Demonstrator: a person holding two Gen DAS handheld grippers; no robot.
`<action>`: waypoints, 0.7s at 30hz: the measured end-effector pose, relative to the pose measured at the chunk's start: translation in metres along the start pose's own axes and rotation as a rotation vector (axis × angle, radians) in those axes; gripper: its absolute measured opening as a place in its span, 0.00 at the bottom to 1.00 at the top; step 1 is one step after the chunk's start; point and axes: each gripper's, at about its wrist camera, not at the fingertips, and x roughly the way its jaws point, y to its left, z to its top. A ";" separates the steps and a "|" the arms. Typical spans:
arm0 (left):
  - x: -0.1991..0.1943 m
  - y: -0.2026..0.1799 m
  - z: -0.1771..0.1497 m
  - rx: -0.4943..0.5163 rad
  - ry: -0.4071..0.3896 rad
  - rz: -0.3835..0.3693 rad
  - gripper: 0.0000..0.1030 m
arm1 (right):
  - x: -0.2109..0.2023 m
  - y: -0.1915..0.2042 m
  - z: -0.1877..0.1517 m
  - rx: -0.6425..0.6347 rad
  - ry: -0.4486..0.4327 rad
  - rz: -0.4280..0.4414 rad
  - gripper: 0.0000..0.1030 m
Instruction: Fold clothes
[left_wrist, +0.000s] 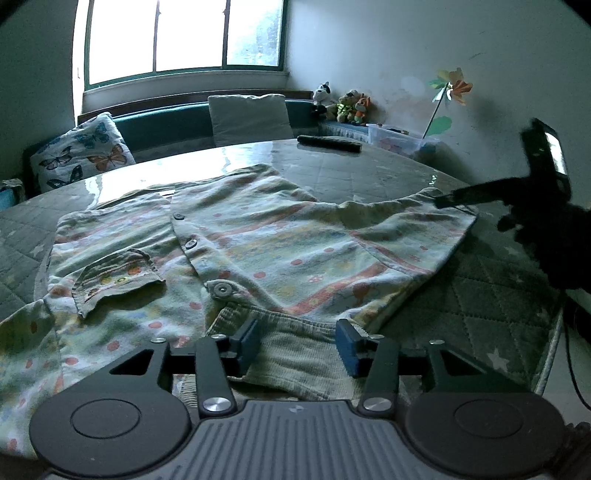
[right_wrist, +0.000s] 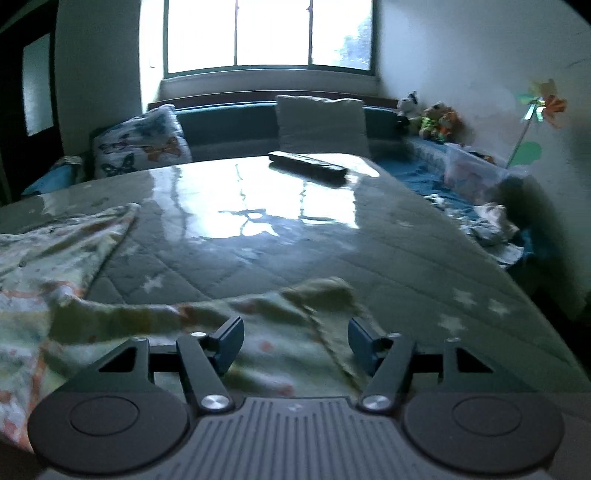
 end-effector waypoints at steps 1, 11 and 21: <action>0.000 0.000 0.000 -0.002 0.001 0.002 0.52 | -0.003 -0.005 -0.002 0.016 0.000 -0.005 0.62; -0.011 0.004 0.007 -0.019 -0.026 0.034 0.75 | -0.013 -0.028 -0.018 0.105 0.012 -0.029 0.59; -0.022 0.010 0.016 -0.025 -0.069 0.090 0.98 | -0.011 -0.032 -0.018 0.150 0.002 -0.071 0.33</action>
